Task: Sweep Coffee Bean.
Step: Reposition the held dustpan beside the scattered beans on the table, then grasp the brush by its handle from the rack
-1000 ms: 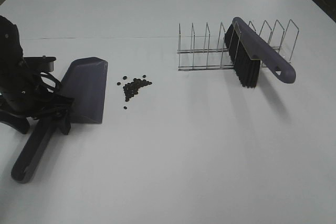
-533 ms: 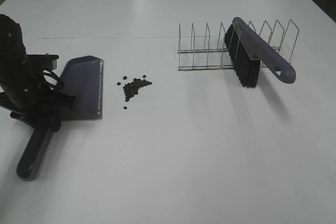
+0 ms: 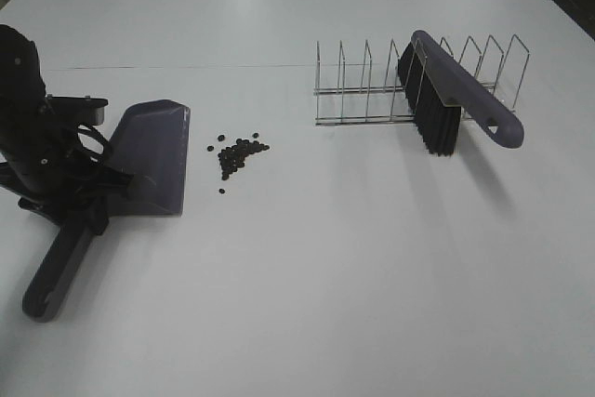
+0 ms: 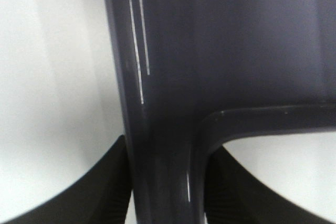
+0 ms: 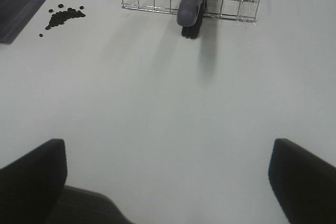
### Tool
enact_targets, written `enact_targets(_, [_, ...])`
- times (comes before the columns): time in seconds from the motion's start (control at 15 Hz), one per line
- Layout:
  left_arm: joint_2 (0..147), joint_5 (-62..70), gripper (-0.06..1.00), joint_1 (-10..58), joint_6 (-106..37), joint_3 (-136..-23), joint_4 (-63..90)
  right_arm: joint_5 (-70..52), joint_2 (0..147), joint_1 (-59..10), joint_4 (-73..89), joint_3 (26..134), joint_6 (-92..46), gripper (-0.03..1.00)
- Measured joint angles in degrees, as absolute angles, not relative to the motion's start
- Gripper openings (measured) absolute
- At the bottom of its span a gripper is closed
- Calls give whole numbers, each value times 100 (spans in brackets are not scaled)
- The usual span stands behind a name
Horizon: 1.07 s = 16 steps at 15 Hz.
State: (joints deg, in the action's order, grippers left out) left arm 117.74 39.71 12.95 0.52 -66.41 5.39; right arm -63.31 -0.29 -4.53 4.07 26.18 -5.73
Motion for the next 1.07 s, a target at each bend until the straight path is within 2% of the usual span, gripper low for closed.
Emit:
enact_targets(0.47, [11774,4349,34,1295,97,-6641,516,-6331,-29,-453,407,2618,-573,96])
enact_targets(0.8, [11706,4137,34,1295,183,-6400,498,-6331,-29,-453,407,2618,-573,96])
enact_targets(0.93, [11700,4125,34,1295,183,-6377,498,-6343,292,-453,573,2785,-498,96])
enact_targets(1.07, [11700,4125,34,1295,183,-6377,498,-6394,1203,-453,670,3191,-149,96])
